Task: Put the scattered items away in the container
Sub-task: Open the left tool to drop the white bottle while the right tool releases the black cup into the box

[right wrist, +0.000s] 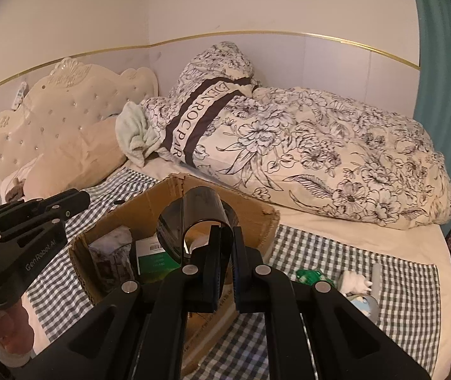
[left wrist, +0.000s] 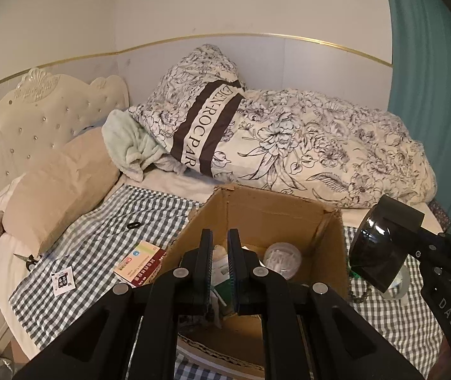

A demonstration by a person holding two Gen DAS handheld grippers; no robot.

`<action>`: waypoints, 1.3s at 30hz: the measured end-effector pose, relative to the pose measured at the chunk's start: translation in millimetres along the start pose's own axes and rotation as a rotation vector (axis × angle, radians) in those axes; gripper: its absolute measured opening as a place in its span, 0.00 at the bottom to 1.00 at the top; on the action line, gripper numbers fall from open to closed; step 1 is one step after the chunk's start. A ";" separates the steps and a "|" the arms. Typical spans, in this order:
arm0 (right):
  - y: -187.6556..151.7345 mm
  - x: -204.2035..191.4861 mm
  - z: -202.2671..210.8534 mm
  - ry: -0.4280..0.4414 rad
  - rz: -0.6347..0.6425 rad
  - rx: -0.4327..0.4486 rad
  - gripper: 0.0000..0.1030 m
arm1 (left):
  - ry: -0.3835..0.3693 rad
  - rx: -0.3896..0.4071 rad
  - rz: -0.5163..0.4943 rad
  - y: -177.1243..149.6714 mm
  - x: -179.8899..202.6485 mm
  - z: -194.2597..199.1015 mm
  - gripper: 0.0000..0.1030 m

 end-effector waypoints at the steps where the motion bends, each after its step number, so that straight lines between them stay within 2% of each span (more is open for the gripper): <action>1: 0.6 -1.6 -4.0 0.001 0.003 -0.004 0.05 | 0.003 -0.005 -0.001 -0.6 -1.7 -3.6 0.10; 7: 2.9 -11.4 -28.6 0.011 0.013 -0.029 0.05 | 0.027 -0.039 -0.012 -5.2 -12.0 -26.9 0.10; 20: -0.8 -33.8 -81.3 0.033 0.059 -0.105 0.05 | 0.027 -0.114 -0.020 -19.5 -23.0 -74.9 0.10; 34: -11.3 -37.0 -103.6 0.014 0.076 -0.180 0.08 | 0.038 -0.135 -0.023 -21.0 -25.2 -88.1 0.12; 36: -11.4 -35.5 -100.4 0.006 0.078 -0.177 0.09 | 0.040 -0.139 -0.025 -21.3 -25.1 -88.6 0.21; 37: -11.5 -34.8 -98.3 0.006 0.077 -0.176 0.09 | 0.042 -0.142 -0.027 -21.4 -24.7 -88.8 0.35; 38: -11.5 -33.9 -96.2 0.006 0.077 -0.175 0.14 | 0.044 -0.143 -0.028 -21.0 -24.5 -88.5 0.55; 39: -11.1 -33.0 -94.4 0.004 0.076 -0.173 0.22 | 0.048 -0.137 -0.025 -19.6 -24.7 -86.8 0.64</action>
Point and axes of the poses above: each gripper's, at about its wrist camera, not at the fingertips, and z roughly against the way its jaws point, x to its right, y to its top, the point moved 9 cm from there along -z, roughly the way its jaws point, and after that the axes turned 7 degrees about -x, right-handed, at the moved point
